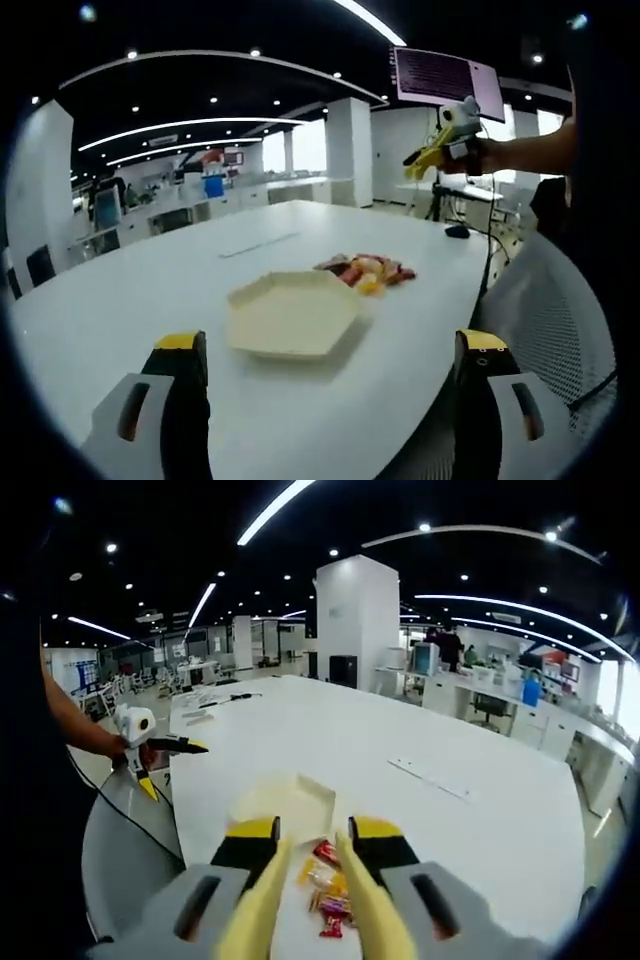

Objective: Place the target food into the container with the food tongs after gripping and lifting it, then release it inside without dropping or visibly crushing the food.

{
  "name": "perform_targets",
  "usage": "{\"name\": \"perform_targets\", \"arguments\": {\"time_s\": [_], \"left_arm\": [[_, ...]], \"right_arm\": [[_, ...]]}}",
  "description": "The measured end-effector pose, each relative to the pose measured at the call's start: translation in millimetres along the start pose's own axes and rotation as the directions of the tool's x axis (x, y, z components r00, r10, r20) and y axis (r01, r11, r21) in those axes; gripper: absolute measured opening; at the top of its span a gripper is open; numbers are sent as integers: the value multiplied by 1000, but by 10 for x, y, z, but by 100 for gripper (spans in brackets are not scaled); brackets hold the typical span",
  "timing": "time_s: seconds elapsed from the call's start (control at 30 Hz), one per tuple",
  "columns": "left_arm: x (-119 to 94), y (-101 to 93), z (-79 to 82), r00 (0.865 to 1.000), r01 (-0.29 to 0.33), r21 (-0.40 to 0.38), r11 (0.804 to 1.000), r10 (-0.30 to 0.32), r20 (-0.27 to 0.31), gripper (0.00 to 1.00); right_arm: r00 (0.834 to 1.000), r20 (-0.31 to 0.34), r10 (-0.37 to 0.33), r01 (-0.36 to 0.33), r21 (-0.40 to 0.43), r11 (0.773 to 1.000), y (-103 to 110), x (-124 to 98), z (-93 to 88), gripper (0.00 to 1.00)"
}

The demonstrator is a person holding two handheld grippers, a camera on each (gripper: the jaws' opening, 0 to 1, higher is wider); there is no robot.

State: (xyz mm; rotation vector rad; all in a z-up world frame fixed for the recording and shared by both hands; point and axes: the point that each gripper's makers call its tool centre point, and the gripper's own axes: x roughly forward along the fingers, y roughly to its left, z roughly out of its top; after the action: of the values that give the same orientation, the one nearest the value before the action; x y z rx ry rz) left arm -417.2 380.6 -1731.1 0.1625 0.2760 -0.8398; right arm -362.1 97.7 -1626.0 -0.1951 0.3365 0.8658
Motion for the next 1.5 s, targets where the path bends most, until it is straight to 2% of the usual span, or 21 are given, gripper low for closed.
{"name": "perform_targets", "arguments": {"time_s": [0.07,0.23,0.5,0.73,1.07,1.5], "left_arm": [[16,1,-98,999,-2,0,1000,2,-42,99],[12,9,-72,1000,-7,-13,1000,7,-18,99],[33,-35,-121,999,19,-14,1000,-20,-38,99],[29,-26,-120,999,12,-14,1000,-12,-38,99],[31,-43,-139,999,14,-11,1000,-14,-50,100],[42,-49,-169,998,22,-19,1000,-23,-59,100]], "right_arm": [[1000,-6,-8,8,-2,1000,-18,-10,-22,26],[1000,-21,-22,22,5,1000,-55,-47,-76,26],[999,-41,-29,29,-5,1000,-84,-39,-147,27],[997,-66,-41,41,-7,999,-108,-5,-290,26],[991,-118,-57,59,12,998,-138,83,-626,26],[981,-194,-29,38,40,998,-102,287,-1114,25]]}}
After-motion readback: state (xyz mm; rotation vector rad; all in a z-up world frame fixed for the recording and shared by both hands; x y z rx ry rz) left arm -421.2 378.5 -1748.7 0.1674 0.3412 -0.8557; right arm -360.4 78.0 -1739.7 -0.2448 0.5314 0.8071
